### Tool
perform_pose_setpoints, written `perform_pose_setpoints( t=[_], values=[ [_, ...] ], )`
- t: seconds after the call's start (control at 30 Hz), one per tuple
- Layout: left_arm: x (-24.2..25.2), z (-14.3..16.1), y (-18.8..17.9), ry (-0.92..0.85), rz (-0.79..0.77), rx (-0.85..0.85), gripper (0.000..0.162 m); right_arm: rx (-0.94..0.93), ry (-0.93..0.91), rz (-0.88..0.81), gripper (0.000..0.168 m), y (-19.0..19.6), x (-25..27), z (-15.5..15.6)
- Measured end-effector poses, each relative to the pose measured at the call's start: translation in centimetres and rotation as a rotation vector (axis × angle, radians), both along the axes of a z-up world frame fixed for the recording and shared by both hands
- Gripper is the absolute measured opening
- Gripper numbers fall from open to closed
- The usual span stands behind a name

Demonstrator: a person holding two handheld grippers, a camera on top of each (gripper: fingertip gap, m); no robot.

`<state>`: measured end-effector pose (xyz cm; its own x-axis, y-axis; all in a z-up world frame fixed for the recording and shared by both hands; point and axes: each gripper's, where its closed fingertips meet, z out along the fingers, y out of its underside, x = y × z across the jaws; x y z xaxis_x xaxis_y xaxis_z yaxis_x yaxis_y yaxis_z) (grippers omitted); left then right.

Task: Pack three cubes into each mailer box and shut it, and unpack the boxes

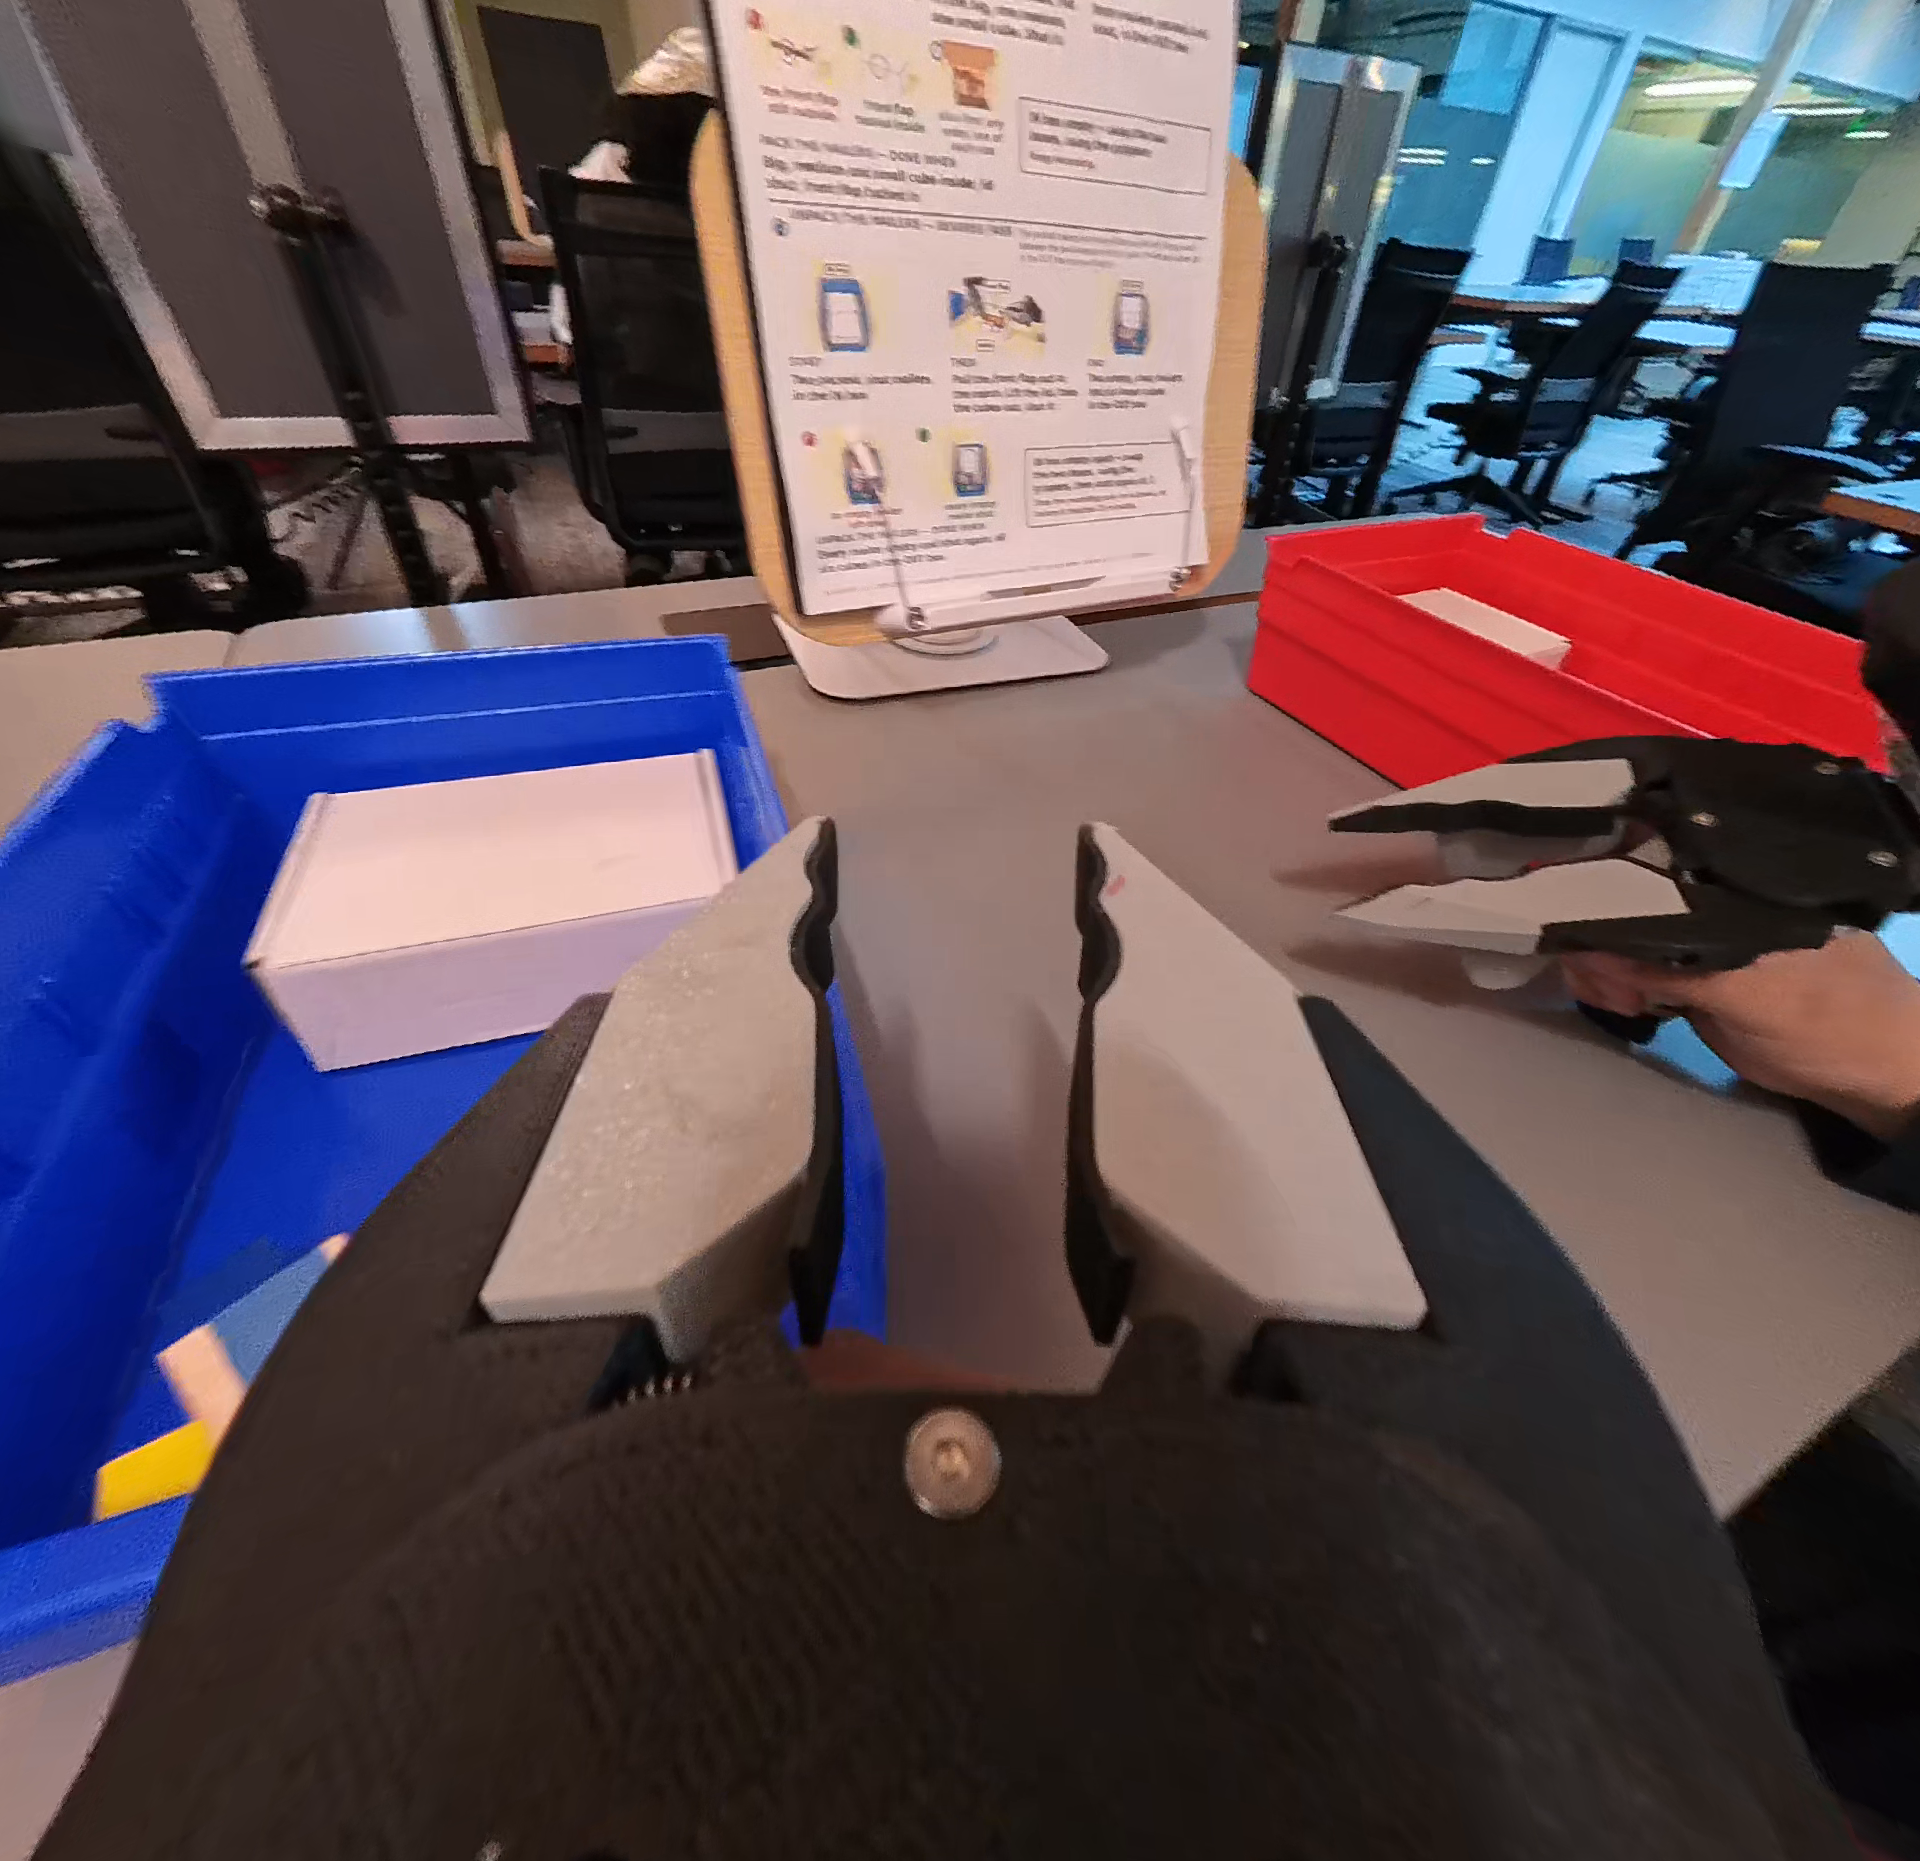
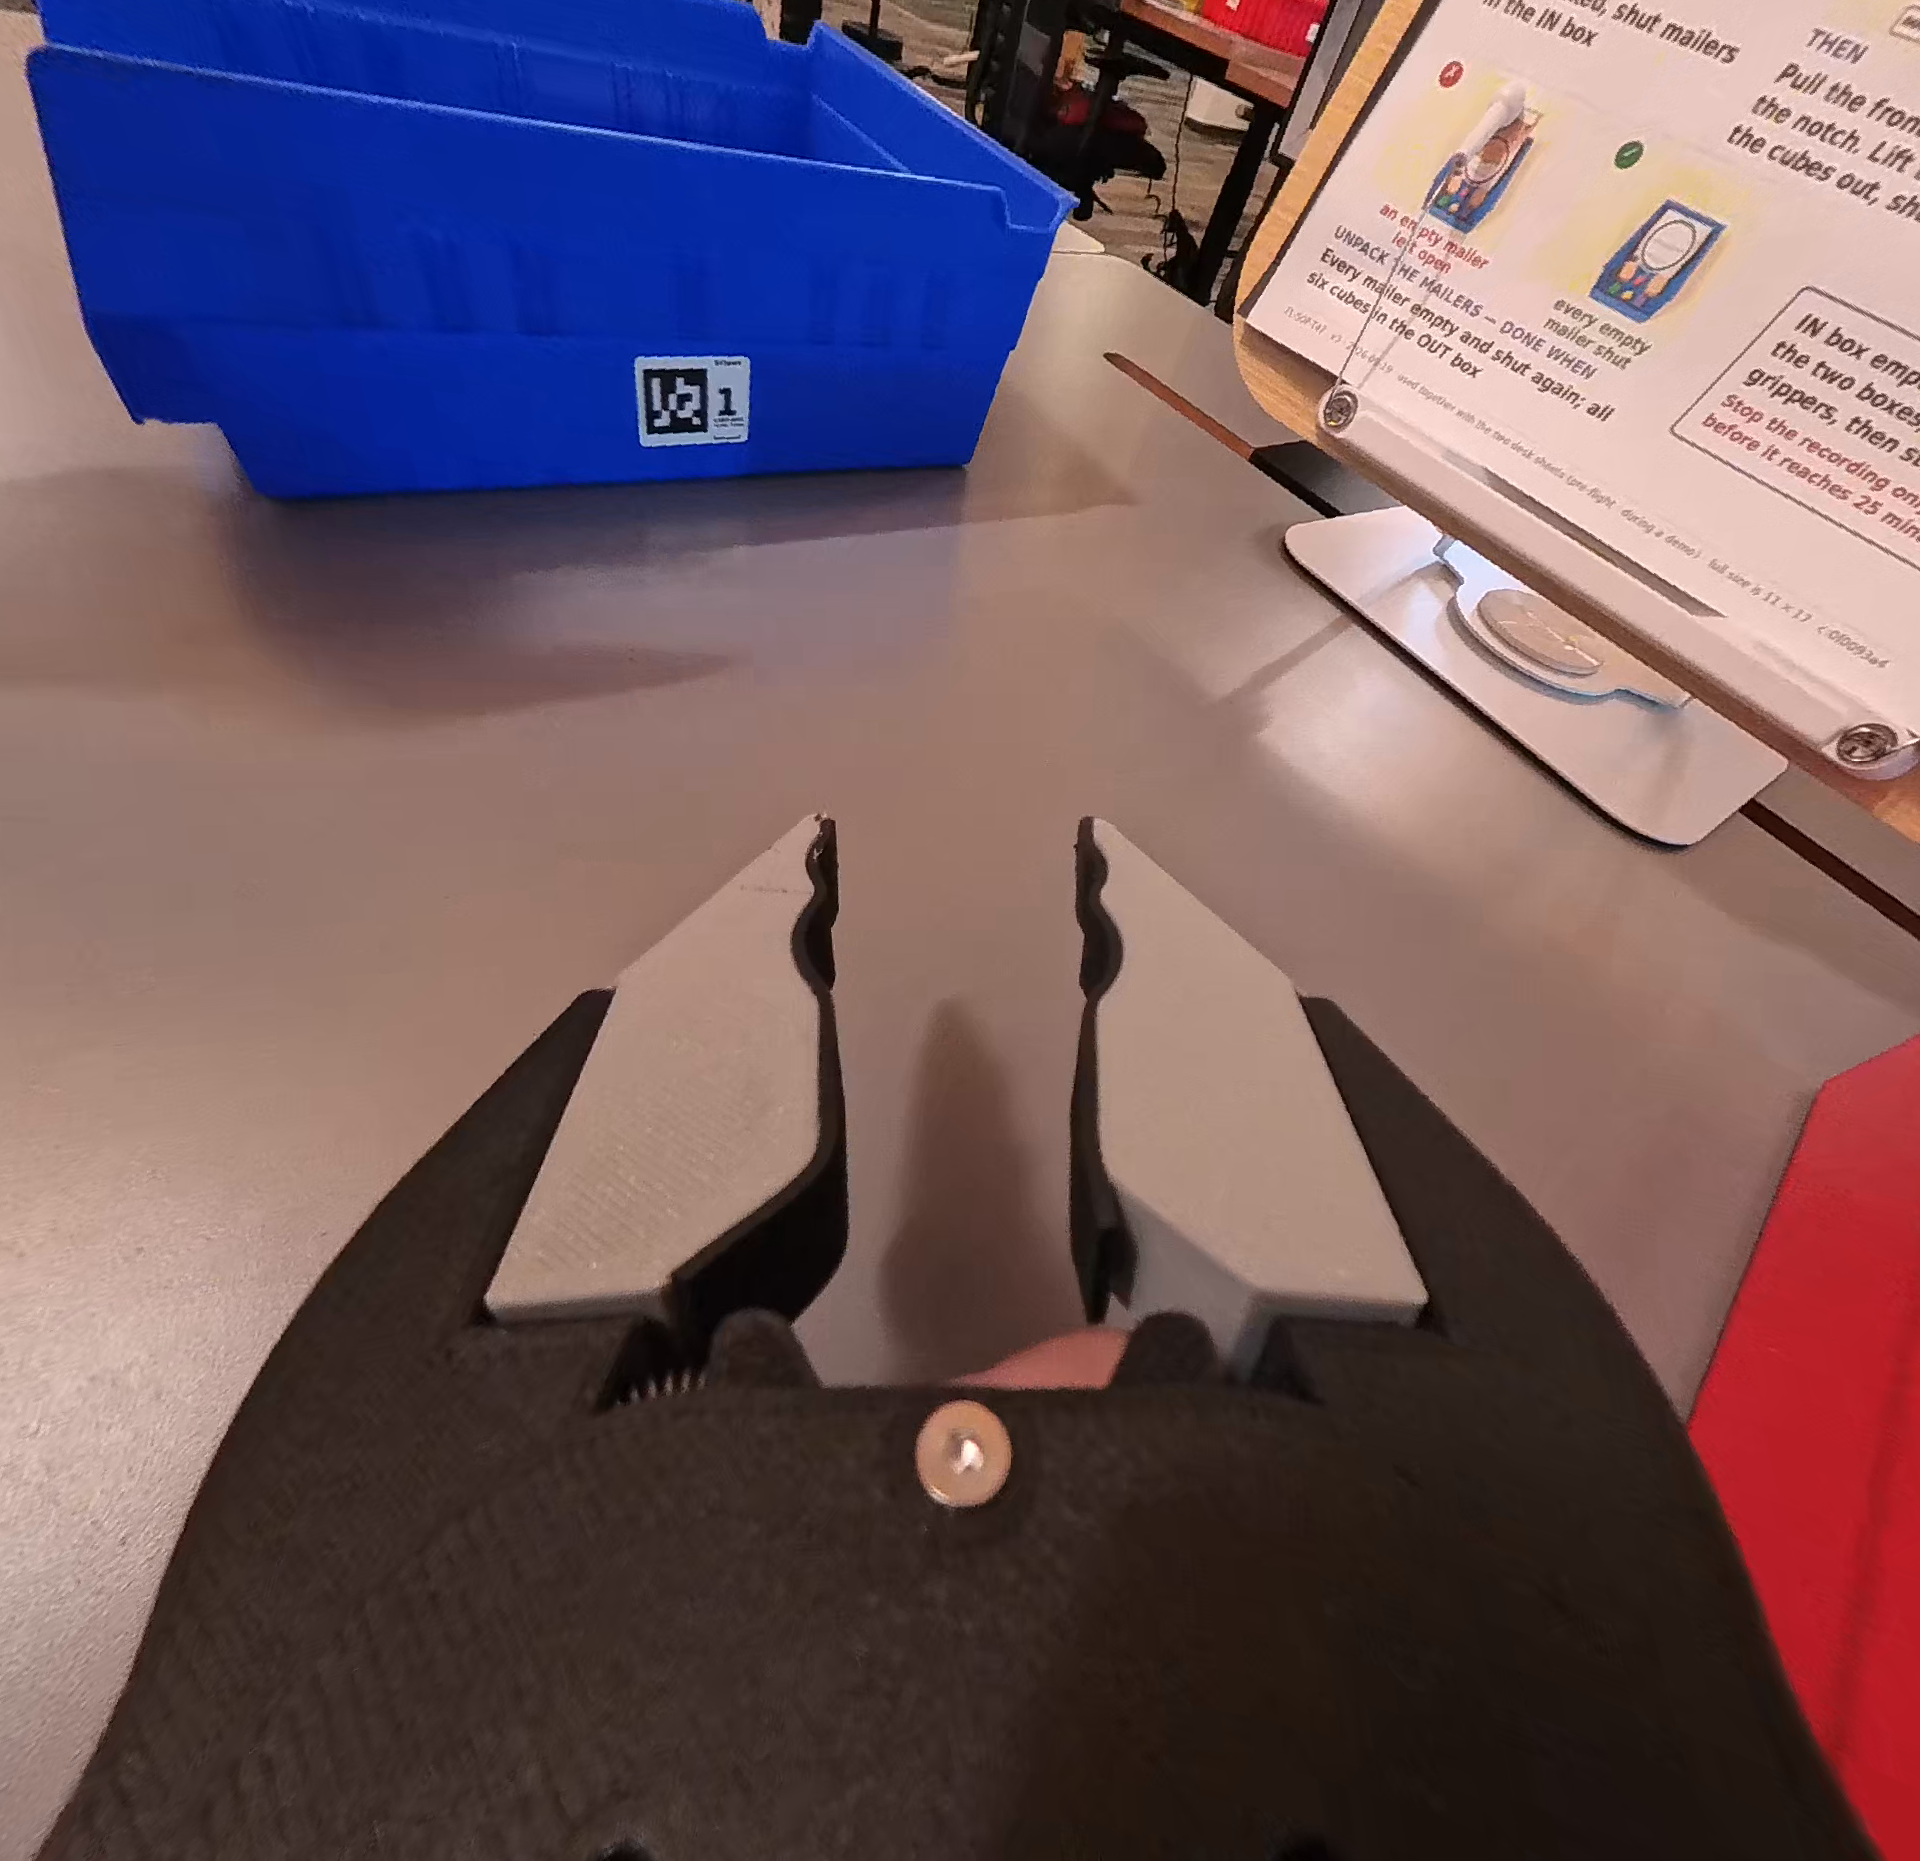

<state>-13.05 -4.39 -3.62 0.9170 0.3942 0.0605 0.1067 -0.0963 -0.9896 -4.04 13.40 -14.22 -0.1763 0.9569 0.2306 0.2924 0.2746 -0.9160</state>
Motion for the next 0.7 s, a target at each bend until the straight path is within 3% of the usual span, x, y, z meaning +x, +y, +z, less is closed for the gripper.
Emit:
perform_pose_setpoints(
  t=[0.23, 0.33, 0.47, 0.57, 0.7],
  values=[
    [-6.0, 0.8, -6.1, 0.042, 0.305, 0.027, 0.045, 0.034, 0.0, 0.001, 0.042, -0.2, 0.0, -0.1],
    [-6.7, -0.7, -7.0, -0.016, 0.282, -0.028, 0.055, 0.043, 0.001, 0.007, 0.042, -0.5, 0.0, -0.1],
    [-8.2, -2.3, -7.4, 0.024, 0.287, -0.181, 0.05, 0.047, -0.001, 0.019, 0.042, -0.8, 0.0, -0.2],
    [-9.3, -2.2, -5.8, 0.018, 0.207, -0.24, 0.045, 0.04, -0.007, 0.039, 0.042, -1.4, 0.0, -0.2],
    [-14.1, -4.7, -3.1, -0.102, 0.146, -0.445, 0.052, 0.042, -0.008, 0.063, 0.042, -2.2, 0.1, -0.2]
  ],
)
